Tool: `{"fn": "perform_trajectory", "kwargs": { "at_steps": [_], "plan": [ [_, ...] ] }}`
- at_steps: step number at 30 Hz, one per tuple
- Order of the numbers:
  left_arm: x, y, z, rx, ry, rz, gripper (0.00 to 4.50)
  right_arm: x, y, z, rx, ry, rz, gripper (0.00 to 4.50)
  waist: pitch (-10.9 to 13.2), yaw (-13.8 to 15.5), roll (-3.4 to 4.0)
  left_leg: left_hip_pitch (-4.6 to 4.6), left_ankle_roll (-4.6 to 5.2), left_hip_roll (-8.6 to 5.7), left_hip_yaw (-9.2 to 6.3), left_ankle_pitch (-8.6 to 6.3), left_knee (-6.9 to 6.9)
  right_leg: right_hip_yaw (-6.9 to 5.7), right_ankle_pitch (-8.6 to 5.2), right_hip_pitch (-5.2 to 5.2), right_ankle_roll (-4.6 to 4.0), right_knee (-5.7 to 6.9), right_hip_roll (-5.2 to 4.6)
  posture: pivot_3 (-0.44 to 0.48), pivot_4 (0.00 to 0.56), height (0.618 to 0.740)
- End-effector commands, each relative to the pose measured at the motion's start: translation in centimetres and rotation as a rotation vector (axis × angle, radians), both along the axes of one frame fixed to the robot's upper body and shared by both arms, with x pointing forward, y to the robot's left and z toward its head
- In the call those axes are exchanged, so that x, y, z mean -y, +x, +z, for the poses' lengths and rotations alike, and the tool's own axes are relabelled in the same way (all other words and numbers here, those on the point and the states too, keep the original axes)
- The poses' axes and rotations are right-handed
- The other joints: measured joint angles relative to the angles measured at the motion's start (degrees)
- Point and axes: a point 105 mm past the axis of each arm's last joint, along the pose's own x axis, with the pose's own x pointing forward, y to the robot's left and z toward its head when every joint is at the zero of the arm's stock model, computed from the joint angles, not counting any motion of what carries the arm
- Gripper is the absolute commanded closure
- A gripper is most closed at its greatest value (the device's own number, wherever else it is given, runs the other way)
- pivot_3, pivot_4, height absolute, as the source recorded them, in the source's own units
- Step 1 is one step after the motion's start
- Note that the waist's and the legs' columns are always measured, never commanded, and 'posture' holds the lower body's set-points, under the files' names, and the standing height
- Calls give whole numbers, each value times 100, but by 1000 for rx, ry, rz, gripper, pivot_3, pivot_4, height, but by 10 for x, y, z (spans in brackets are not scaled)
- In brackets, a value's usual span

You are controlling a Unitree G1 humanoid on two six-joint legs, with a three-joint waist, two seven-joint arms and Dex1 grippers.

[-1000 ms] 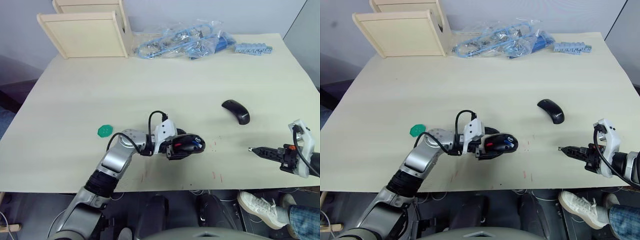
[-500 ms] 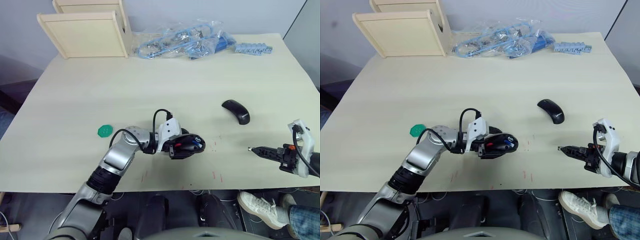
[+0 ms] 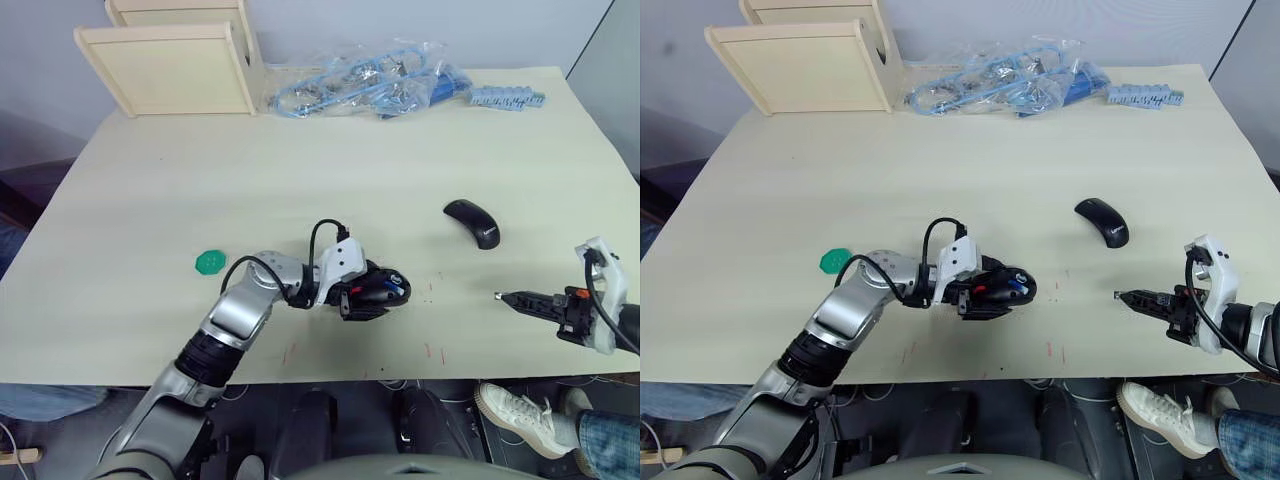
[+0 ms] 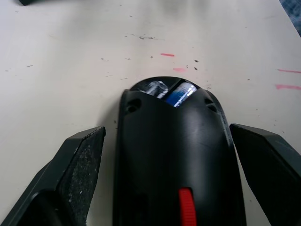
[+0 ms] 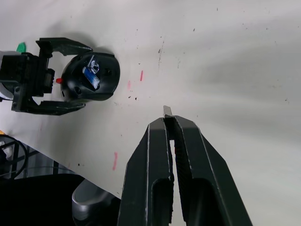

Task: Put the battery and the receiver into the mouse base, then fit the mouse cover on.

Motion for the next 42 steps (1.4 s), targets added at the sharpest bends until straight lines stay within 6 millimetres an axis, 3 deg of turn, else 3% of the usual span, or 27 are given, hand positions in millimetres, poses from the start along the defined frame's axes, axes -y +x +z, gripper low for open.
{"fn": "perform_trajectory", "kwargs": {
  "at_steps": [1, 2, 4, 5, 13, 19, 28, 42],
  "plan": [
    [5, -3, 13, 55, -12, -38, 630, -4, 0, 7, 29, 14, 10, 4500, 0, 0, 0, 0, 0, 0, 0, 0, 0, 0, 0, 0, 0, 0, 0, 0, 150, 740],
    [5, -4, 12, 53, -11, -39, 692, -5, 0, 7, 30, 15, 12, 4500, 0, 0, 0, 0, 0, 0, 0, 0, 0, 0, 0, 0, 0, 0, 0, 0, 150, 740],
    [5, -4, 12, 54, -9, -39, 1389, -6, 1, 7, 32, 16, 16, 4500, 0, 0, 0, 0, 0, 0, 0, 0, 0, 0, 0, 0, 0, 0, 0, 0, 150, 740],
    [4, -4, 12, 55, -8, -39, 1490, -7, 1, 8, 35, 15, 22, 4500, 0, 0, 0, 0, 0, 0, 0, 0, 0, 0, 0, 0, 0, 0, 0, 0, 150, 740],
    [5, -3, 12, 58, -7, -35, 1490, -22, 7, 18, 73, -65, 124, 4500, 0, -20, 1, 1, 0, 0, 2, 0, 3, 2, 0, 0, 0, 2, 0, 0, 150, 740],
    [6, -3, 11, 54, -2, -36, 1490, -39, 23, 29, 121, -183, 215, 4500, 0, -4, 1, -2, 0, 2, -3, 0, 7, -2, 0, 0, 0, 1, 2, 0, 150, 740],
    [6, -3, 9, 53, 6, -35, 1490, -93, 46, 38, 146, -397, 530, 4500, 0, -21, 2, -5, 0, 4, -3, 0, 17, -2, 1, -1, -2, 2, 2, 0, 150, 740],
    [8, -3, 8, 51, 4, -31, 1490, -137, 72, 45, 93, -715, 764, 4500, 0, -5, 9, -20, 0, -2, -22, 0, 16, -26, 1, -11, -3, 4, -6, 0, 150, 740]
  ]
}}
